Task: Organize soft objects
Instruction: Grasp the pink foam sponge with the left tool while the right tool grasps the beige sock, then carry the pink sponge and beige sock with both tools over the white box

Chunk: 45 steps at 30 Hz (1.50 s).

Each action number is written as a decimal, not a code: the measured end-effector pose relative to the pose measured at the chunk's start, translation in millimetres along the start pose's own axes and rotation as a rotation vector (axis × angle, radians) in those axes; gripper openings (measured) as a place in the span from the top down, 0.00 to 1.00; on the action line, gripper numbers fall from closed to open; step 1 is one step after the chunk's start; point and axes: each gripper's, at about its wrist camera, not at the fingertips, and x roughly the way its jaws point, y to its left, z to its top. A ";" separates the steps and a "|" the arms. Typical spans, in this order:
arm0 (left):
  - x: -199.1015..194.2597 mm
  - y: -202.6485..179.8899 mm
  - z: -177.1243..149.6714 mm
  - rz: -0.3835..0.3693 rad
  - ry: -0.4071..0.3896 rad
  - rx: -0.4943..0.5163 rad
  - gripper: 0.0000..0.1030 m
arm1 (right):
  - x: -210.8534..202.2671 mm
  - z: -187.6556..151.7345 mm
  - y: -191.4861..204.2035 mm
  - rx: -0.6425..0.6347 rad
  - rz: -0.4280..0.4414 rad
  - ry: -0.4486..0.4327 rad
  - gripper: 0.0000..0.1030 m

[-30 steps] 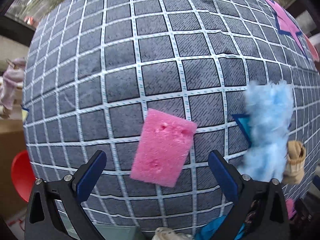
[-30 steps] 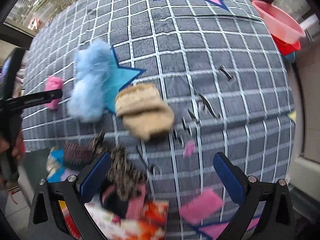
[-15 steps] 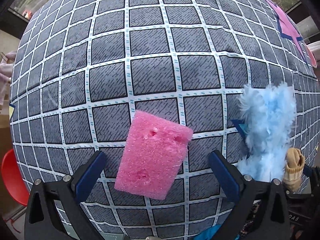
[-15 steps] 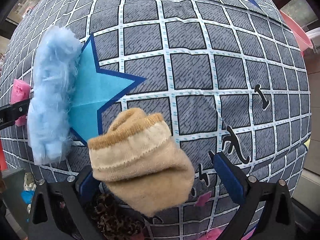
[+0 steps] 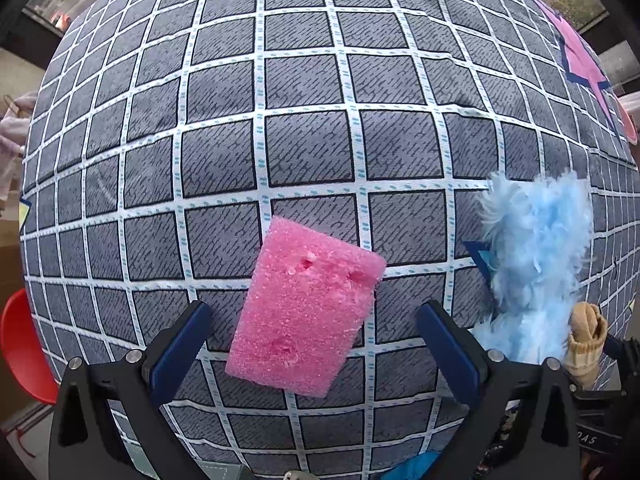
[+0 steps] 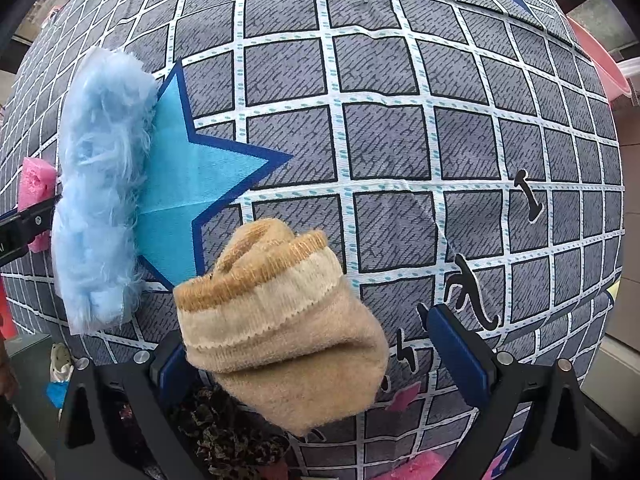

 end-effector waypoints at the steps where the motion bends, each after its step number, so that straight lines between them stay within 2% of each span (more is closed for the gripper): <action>1: 0.1 0.1 0.4 -0.001 0.001 0.000 0.02 | -0.2 -0.3 0.1 0.002 -0.003 0.001 0.00; 2: -1.0 -0.8 -0.1 -0.001 -0.005 0.005 0.06 | -0.2 -0.9 -0.3 0.007 -0.006 -0.001 0.02; 4: -7.9 -5.7 -2.5 0.000 -0.032 0.030 0.20 | -3.6 -3.0 0.6 0.001 -0.005 -0.020 0.12; 5: -13.5 -8.5 -3.1 0.001 -0.052 0.047 0.41 | -7.2 -5.2 2.1 -0.015 -0.006 -0.036 0.23; 6: -18.1 -12.1 -2.8 0.009 -0.066 0.070 0.50 | -11.0 -8.9 3.4 -0.030 -0.007 -0.049 0.38; 7: -19.0 -14.3 -2.0 -0.015 -0.051 0.084 0.50 | -15.6 -8.5 7.1 -0.060 -0.008 -0.066 0.47; 8: -19.0 -14.3 -2.3 -0.057 -0.033 0.083 0.50 | -17.8 -7.9 9.2 -0.076 -0.012 -0.070 0.62; 9: -21.1 -14.4 -3.9 -0.083 -0.032 0.080 0.50 | -19.4 -6.8 9.2 -0.081 -0.007 -0.068 0.68; 14: -46.3 -15.1 -15.3 -0.089 -0.100 0.085 0.50 | -30.1 -8.4 -14.0 0.027 0.074 -0.071 0.69; 21: -90.8 -24.1 -33.4 -0.048 -0.173 0.078 0.50 | -52.0 -18.9 -37.1 0.062 0.146 -0.088 0.69; 25: -118.6 -21.2 -54.5 -0.067 -0.212 0.081 0.50 | -73.3 -31.3 -44.2 0.059 0.175 -0.107 0.69; 31: -143.6 -50.3 -96.5 -0.089 -0.241 0.112 0.50 | -97.6 -63.7 -44.4 0.043 0.216 -0.129 0.69; 39: -172.0 -98.1 -159.9 -0.108 -0.262 0.154 0.50 | -117.5 -104.6 -66.1 0.045 0.259 -0.140 0.69; 45: -182.9 -125.0 -224.3 -0.131 -0.246 0.185 0.50 | -120.8 -147.2 -82.4 0.015 0.293 -0.132 0.69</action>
